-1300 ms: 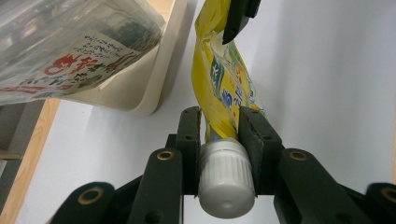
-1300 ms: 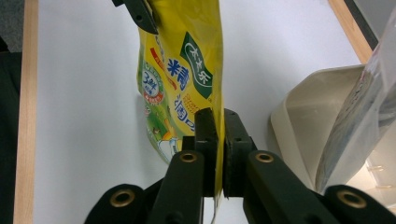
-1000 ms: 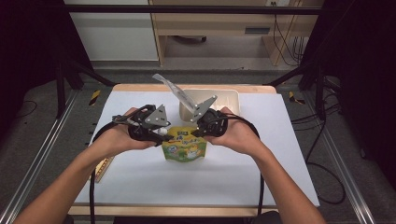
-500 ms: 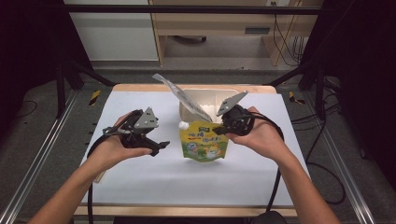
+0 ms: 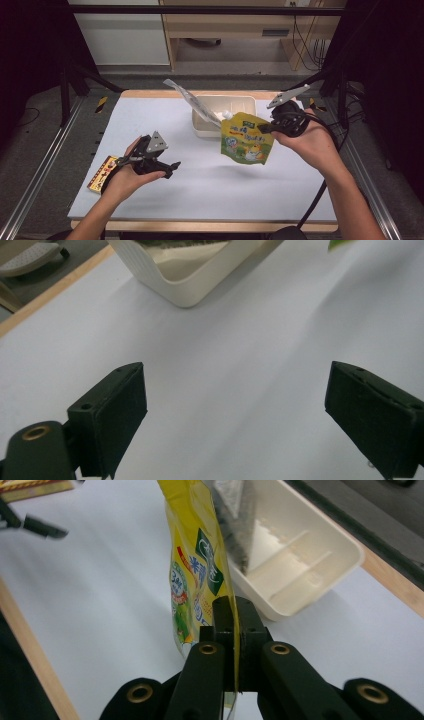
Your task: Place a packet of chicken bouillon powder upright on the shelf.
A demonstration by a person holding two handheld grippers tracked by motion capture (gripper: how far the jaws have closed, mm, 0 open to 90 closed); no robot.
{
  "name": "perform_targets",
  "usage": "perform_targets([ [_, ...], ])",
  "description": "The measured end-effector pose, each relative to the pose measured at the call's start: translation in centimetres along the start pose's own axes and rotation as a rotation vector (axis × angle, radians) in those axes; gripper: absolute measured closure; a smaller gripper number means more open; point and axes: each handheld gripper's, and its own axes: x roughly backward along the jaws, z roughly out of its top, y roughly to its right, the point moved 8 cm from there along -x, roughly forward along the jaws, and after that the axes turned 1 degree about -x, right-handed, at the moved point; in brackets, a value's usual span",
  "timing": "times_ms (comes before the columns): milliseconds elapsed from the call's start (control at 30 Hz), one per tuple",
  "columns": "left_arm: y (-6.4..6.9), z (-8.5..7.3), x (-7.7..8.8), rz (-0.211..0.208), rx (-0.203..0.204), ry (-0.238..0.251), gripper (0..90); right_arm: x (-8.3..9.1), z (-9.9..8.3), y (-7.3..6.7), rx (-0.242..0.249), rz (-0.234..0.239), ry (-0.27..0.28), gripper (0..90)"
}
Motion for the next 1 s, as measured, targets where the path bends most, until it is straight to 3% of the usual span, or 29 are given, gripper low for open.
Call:
perform_targets([
  [233,0.7,-2.3,-1.6,0.015,0.018,-0.007,9.6,1.8,1.3,2.4,-0.098,-0.081,0.024,90.0],
  [333,0.8,-2.8,-1.7,0.012,0.02,-0.013,9.7,2.2,2.1,3.2,-0.132,-0.107,0.049,90.0],
  [433,0.5,-3.8,-1.6,0.036,0.024,-0.018,9.8,2.3,2.9,4.0,-0.17,-0.128,0.069,90.0],
  [600,-0.1,-4.7,-1.4,0.065,0.03,-0.024,9.7,1.9,4.3,4.9,-0.224,-0.168,0.09,90.0],
  [767,0.0,-5.1,-1.4,0.064,0.061,-0.002,9.8,1.0,5.8,5.8,-0.274,-0.211,0.094,90.0],
  [1000,-0.1,-5.7,-1.4,0.065,0.048,-0.022,10.0,-1.1,7.3,7.1,-0.344,-0.258,0.079,90.0],
])
